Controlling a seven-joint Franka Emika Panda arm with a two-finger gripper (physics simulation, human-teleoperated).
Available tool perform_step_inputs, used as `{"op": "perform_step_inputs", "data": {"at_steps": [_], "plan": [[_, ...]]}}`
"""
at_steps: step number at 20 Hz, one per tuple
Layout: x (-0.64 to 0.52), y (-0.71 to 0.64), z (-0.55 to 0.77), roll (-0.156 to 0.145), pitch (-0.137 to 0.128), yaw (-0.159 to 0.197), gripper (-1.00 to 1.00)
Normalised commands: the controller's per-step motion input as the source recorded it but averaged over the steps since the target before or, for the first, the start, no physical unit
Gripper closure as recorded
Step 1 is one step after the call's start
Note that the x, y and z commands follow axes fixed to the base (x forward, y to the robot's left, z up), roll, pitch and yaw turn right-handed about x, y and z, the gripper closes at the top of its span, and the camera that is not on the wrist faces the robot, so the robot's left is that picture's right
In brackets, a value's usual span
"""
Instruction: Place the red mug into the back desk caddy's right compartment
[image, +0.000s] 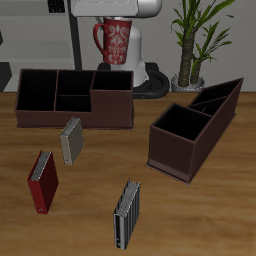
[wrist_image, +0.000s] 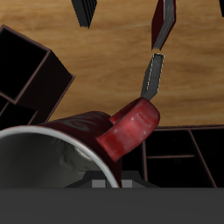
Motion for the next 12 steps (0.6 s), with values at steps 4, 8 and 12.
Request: {"op": "perform_step_inputs", "data": {"at_steps": [4,8,12], "plan": [[-0.3,-0.03,0.01,-0.011,-0.019,0.017,1.0],[-0.29,-0.1,-0.15,-0.016,0.012,0.008,1.0],[-0.22,-0.06,-0.15,-0.025,0.017,0.008,1.0]]}}
